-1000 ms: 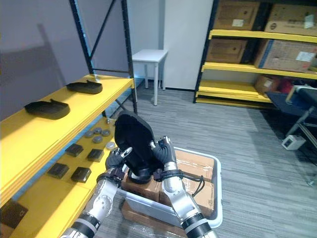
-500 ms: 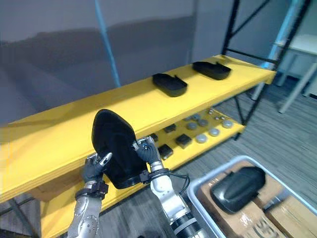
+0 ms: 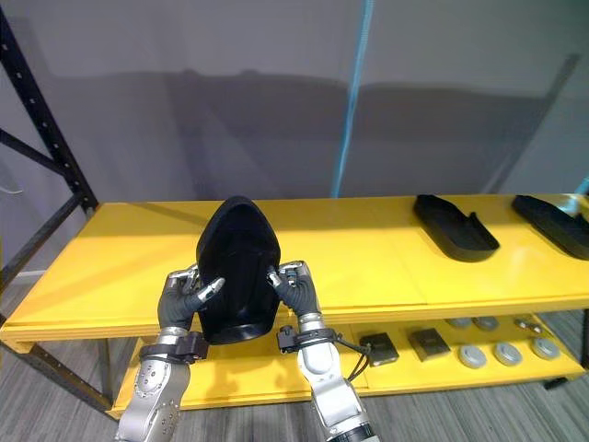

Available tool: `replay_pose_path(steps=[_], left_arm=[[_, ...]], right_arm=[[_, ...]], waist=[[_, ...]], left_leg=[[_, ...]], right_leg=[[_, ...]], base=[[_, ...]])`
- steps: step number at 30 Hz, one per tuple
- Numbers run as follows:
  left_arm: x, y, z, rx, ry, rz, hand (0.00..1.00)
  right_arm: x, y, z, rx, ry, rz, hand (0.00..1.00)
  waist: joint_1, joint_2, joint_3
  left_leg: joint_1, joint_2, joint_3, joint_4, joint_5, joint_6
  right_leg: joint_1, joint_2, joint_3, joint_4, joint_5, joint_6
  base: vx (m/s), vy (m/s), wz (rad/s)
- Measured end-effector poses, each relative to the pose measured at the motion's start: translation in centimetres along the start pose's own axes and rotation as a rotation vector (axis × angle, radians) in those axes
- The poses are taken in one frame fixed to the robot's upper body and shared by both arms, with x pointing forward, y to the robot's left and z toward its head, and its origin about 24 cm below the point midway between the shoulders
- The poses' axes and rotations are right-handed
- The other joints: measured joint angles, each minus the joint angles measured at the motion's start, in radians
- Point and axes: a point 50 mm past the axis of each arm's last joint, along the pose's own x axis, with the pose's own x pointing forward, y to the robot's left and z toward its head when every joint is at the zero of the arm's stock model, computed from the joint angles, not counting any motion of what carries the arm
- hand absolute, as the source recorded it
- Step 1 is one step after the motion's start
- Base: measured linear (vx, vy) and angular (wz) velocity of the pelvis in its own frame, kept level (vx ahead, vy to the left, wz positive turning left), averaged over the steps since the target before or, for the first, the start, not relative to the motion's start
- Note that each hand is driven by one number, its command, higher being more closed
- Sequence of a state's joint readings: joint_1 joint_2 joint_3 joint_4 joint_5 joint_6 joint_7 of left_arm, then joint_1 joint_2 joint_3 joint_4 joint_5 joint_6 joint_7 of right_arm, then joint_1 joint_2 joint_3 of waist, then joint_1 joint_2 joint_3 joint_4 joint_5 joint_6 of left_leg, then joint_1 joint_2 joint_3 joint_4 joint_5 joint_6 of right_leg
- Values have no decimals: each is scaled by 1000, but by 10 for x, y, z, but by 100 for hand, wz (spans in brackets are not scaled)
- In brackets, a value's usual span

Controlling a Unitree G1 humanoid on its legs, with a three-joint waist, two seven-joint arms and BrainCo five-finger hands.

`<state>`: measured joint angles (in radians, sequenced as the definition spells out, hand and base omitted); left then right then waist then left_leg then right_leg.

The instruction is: Walk over and take plastic housings, then place them on the shelf

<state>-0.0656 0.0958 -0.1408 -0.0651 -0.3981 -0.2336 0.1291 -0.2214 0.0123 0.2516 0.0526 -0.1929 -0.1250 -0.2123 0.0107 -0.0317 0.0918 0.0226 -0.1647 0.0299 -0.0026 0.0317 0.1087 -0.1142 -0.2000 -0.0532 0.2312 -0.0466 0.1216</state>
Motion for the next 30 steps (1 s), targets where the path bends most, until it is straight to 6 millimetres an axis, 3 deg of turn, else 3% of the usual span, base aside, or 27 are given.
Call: replay_pose_path(steps=[4, 11, 13, 16, 18, 21, 24, 26, 30], left_arm=[[4, 2, 3, 14, -6, 24, 100], [24, -9, 16, 13, -74, 15, 100], [32, 7, 27, 13, -123, 116, 100], [39, 32, 38, 3, -163, 255, 100], [45, 37, 42, -10, -167, 282, 100], [61, 34, 43, -58, -154, 289, 100], [84, 29, 50, -87, -150, 276, 100], [101, 36, 63, -84, -166, 302, 100], [125, 55, 80, -111, -169, 377, 100]], right_arm=[[1, -4, 2, 46, -2, -5, 0], [5, -33, 34, 166, -136, -105, 0], [2, -77, 45, 237, -209, -294, 0], [-12, -125, 48, 355, -286, -476, 0], [-23, -140, 47, 483, -326, -522, 0], [-37, -151, 38, 647, -332, -565, 0], [-54, -155, 23, 686, -271, -605, 0], [-71, -155, 10, 669, -199, -632, 0], [-105, -147, -18, 629, -6, -651, 0]], waist=[[2, 0, -2], [-23, 0, -2], [-48, 0, -2], [-69, 3, -5], [-81, 8, -7], [-112, 22, -15], [-125, 29, -17], [-161, 38, -15], [-179, 50, -1]], left_leg=[[3, 55, 10, 9, -21, -36], [40, 90, 53, -12, -38, -61], [42, 95, 66, -15, -43, -67], [52, 105, 101, -29, -43, -68], [51, 109, 110, -33, -44, -69], [51, 113, 114, -40, -44, -69], [35, 119, 132, -41, -44, -69], [6, 121, 144, -36, -44, -69], [-41, 126, 190, -31, -45, -71]], right_leg=[[82, 60, -15, -173, 76, -28], [113, 100, 18, -225, 93, -50], [112, 107, 31, -228, 96, -53], [112, 121, 62, -255, 114, -60], [110, 126, 71, -267, 122, -63], [109, 132, 73, -276, 126, -65], [86, 140, 93, -278, 133, -70], [56, 144, 105, -281, 141, -71], [-2, 152, 155, -295, 169, -77]], base=[[100, -116, -13], [45, -37, -21], [-10, 11, -23], [-17, 17, -34], [-12, 4, -19], [3, -8, -7], [-13, -9, -17], [-34, -15, -18], [-44, -7, -36]])
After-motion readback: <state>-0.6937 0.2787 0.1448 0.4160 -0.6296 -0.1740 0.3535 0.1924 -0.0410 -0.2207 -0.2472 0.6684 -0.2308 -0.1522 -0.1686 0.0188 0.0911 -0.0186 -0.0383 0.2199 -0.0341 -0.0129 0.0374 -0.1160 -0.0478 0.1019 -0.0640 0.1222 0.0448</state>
